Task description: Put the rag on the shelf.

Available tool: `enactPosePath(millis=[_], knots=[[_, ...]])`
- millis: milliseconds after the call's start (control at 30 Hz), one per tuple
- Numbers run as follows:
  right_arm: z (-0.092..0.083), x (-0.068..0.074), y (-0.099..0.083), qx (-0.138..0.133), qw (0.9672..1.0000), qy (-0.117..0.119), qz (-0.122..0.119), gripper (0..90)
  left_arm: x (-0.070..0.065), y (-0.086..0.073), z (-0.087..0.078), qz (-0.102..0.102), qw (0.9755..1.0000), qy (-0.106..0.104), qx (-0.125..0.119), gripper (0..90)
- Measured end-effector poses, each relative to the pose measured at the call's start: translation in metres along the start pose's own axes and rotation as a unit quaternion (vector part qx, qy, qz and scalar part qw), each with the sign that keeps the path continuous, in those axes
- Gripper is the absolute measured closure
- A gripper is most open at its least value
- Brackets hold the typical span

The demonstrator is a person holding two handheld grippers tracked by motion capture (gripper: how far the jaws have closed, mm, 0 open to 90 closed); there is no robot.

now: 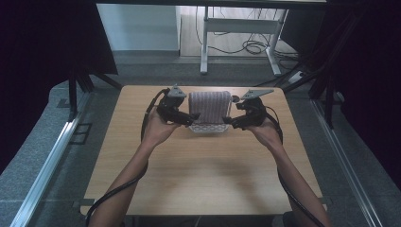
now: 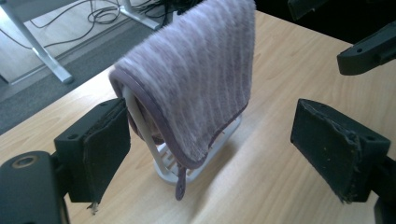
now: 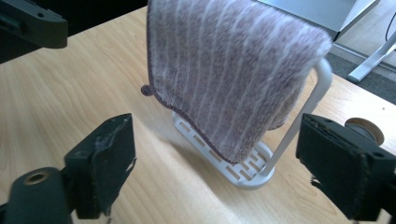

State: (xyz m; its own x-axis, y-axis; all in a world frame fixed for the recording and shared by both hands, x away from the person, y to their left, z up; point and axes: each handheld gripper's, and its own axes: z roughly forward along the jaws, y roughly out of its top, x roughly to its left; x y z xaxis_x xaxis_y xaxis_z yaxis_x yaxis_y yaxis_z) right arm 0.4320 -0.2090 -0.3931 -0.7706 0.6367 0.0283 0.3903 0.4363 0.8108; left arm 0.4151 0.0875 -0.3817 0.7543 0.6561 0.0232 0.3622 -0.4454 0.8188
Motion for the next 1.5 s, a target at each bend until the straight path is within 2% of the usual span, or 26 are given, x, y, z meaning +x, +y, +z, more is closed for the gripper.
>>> enactPosePath(millis=[200,300,467,600,633,667,867,1167,1333,1367,1500], knots=[[-0.005,0.013,-0.011,0.005,0.9999,0.001,-0.012,4.9,-0.01,-0.016,-0.007,-0.001,0.9999,-0.011,-0.006,11.8],[-0.007,0.019,-0.017,0.008,0.9998,0.002,-0.02,4.4,-0.016,-0.025,-0.008,0.003,0.9999,-0.009,-0.003,11.8],[-0.006,0.027,-0.028,0.011,0.9997,0.011,-0.02,4.5,-0.022,-0.037,-0.008,0.0,0.9999,-0.011,0.0,11.8],[-0.003,0.033,-0.04,0.013,0.9996,0.018,-0.016,4.5,-0.027,-0.048,-0.007,0.006,0.9999,-0.008,0.003,11.8],[-0.002,0.036,-0.046,0.012,0.9996,0.022,-0.015,4.5,-0.03,-0.054,-0.007,0.0,0.9999,-0.014,-0.001,11.8],[-0.002,0.036,-0.046,0.012,0.9996,0.022,-0.015,4.5,-0.03,-0.054,-0.007,0.0,0.9999,-0.014,-0.001,11.8],[0.002,0.043,-0.065,0.012,0.9994,0.024,-0.021,4.5,-0.041,-0.078,-0.007,-0.002,0.9998,-0.019,-0.002,11.8],[0.012,0.052,-0.089,0.028,0.9989,0.03,-0.021,4.5,-0.051,-0.105,-0.005,-0.006,0.9997,-0.024,0.0,11.9],[0.018,0.055,-0.101,0.043,0.9984,0.03,-0.022,4.5,-0.056,-0.119,0.001,-0.001,0.9998,-0.016,0.015,11.8],[0.023,0.056,-0.109,0.053,0.998,0.03,-0.02,4.5,-0.058,-0.127,0.006,0.0,0.9996,-0.013,0.024,11.8],[0.032,0.055,-0.123,0.068,0.9972,0.028,-0.016,4.2,-0.061,-0.144,0.017,-0.003,0.9992,-0.01,0.039,11.7]])
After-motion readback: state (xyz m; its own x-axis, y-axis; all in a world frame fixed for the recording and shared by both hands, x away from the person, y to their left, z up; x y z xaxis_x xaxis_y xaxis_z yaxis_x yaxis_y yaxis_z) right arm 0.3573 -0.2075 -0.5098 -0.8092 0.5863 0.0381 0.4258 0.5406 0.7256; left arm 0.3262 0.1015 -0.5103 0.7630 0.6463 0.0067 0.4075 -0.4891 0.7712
